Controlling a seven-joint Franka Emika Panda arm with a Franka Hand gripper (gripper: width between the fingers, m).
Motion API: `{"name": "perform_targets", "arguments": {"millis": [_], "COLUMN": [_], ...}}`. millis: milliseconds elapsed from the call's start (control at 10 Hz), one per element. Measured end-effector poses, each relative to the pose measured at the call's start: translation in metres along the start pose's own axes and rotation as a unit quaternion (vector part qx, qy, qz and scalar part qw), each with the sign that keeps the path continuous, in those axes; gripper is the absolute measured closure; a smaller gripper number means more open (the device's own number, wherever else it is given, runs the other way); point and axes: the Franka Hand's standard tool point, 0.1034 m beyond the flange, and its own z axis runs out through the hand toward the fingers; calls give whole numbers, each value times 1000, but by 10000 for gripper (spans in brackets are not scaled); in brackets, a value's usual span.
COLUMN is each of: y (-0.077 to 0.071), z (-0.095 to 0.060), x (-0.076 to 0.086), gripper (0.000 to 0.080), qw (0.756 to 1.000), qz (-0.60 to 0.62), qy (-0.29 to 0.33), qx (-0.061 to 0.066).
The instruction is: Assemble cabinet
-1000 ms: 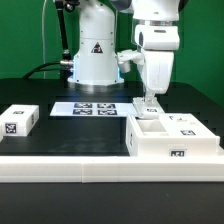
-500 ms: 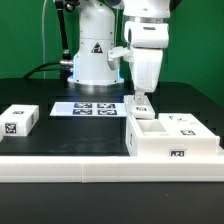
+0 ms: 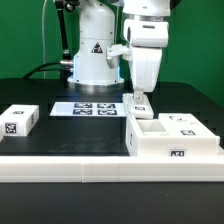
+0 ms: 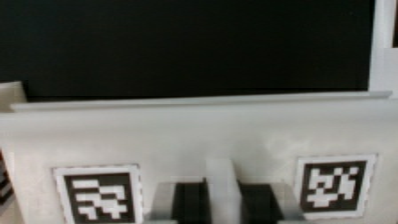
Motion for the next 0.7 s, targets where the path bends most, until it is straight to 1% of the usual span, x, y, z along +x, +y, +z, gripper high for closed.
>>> {"name": "perform_targets", "arguments": {"millis": [300, 700], "y": [6, 5], "z": [-4, -2], "x": [0, 0], "gripper": [731, 731], "qw": [1000, 1000], "qz": [2, 2], "qy": [0, 0], "qx": [-3, -1]}}
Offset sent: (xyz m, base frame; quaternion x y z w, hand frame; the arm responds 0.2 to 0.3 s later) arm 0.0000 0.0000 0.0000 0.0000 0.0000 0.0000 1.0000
